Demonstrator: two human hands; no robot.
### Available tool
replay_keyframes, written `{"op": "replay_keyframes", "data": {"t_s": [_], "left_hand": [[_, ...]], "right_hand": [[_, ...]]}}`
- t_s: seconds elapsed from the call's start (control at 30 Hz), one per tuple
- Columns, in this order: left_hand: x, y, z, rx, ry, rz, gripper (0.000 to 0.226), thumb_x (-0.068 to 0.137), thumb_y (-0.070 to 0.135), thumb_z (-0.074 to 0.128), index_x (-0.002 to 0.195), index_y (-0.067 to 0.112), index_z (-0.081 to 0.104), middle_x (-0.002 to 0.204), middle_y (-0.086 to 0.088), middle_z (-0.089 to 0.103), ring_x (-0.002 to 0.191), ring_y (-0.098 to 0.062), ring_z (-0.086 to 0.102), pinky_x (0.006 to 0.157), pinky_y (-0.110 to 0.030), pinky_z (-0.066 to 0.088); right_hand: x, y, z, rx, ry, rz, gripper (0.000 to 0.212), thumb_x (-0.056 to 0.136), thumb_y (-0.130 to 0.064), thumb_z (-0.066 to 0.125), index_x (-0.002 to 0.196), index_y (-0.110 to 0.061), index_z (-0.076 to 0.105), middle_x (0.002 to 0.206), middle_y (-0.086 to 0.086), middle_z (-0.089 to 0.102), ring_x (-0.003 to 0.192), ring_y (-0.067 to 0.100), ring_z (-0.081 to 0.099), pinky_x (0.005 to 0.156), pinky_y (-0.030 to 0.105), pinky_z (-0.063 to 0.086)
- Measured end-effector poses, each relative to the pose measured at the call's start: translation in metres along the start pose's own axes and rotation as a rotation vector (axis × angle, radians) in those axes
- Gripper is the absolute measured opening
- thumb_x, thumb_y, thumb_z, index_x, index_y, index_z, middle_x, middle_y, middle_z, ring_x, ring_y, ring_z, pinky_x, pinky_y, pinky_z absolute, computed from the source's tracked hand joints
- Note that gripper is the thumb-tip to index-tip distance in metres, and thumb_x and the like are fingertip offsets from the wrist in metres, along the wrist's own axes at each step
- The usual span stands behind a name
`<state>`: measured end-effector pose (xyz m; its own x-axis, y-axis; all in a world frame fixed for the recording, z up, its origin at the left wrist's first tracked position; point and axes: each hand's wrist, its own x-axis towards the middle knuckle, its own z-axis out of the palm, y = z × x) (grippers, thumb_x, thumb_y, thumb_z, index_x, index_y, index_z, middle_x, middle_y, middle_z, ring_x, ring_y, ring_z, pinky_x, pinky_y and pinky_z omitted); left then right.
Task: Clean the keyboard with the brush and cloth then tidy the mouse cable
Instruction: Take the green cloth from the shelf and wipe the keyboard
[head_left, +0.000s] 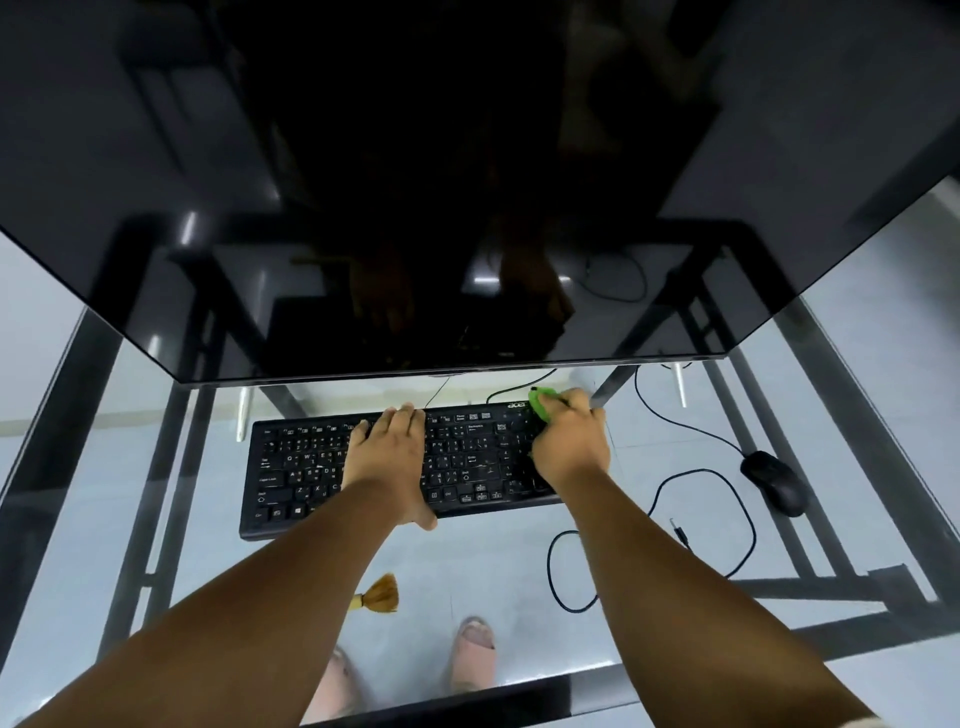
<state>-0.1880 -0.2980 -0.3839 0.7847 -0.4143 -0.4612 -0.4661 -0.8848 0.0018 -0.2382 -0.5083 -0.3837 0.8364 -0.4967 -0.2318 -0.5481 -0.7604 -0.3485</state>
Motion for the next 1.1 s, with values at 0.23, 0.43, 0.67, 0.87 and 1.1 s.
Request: {"op": "replay_keyframes", "data": {"t_s": [0.23,0.43,0.67,0.87,1.1], "left_hand": [[-0.002,-0.001,0.002,-0.037,0.031,-0.012,0.141,0.049,0.066,0.08,0.154,0.018,-0.001,0.162,0.002,0.002,0.15,-0.019,0.006,0.12,-0.042,0.012],[-0.004,0.0,-0.003,-0.04,0.034,-0.008,0.14,0.048,0.065,0.081,0.154,0.018,0.002,0.161,0.002,0.007,0.149,-0.019,0.01,0.12,-0.042,0.015],[-0.006,0.001,-0.006,-0.032,0.032,-0.013,0.139,0.048,0.065,0.08,0.154,0.017,0.003,0.161,0.002,0.008,0.148,-0.02,0.012,0.12,-0.043,0.016],[-0.006,0.001,-0.006,-0.036,0.027,-0.014,0.14,0.048,0.065,0.081,0.154,0.017,0.002,0.161,0.002,0.007,0.148,-0.02,0.012,0.12,-0.042,0.016],[-0.006,0.0,-0.005,-0.04,0.028,-0.013,0.141,0.049,0.067,0.08,0.154,0.018,0.0,0.161,0.003,0.005,0.149,-0.019,0.011,0.12,-0.042,0.016]], "right_hand": [[-0.011,-0.007,0.011,-0.069,-0.057,-0.263,0.068,0.084,0.0,0.053,0.138,-0.042,0.048,0.128,-0.013,0.042,0.11,0.018,0.034,0.072,0.034,0.055],[-0.005,0.009,0.0,-0.013,0.003,-0.061,0.07,0.082,0.004,0.05,0.14,-0.036,0.048,0.127,-0.009,0.042,0.109,0.02,0.035,0.069,0.028,0.046],[-0.015,0.0,0.009,-0.074,-0.044,-0.265,0.066,0.082,0.001,0.056,0.134,-0.041,0.053,0.124,-0.015,0.043,0.104,0.015,0.035,0.067,0.03,0.052],[-0.002,0.003,0.001,0.005,0.013,-0.049,0.068,0.081,0.005,0.051,0.136,-0.036,0.053,0.121,-0.009,0.043,0.098,0.015,0.027,0.063,0.029,0.042],[-0.011,-0.002,0.003,-0.063,-0.026,-0.185,0.064,0.082,0.002,0.052,0.129,-0.04,0.056,0.12,-0.013,0.044,0.106,0.015,0.035,0.062,0.03,0.048]]}}
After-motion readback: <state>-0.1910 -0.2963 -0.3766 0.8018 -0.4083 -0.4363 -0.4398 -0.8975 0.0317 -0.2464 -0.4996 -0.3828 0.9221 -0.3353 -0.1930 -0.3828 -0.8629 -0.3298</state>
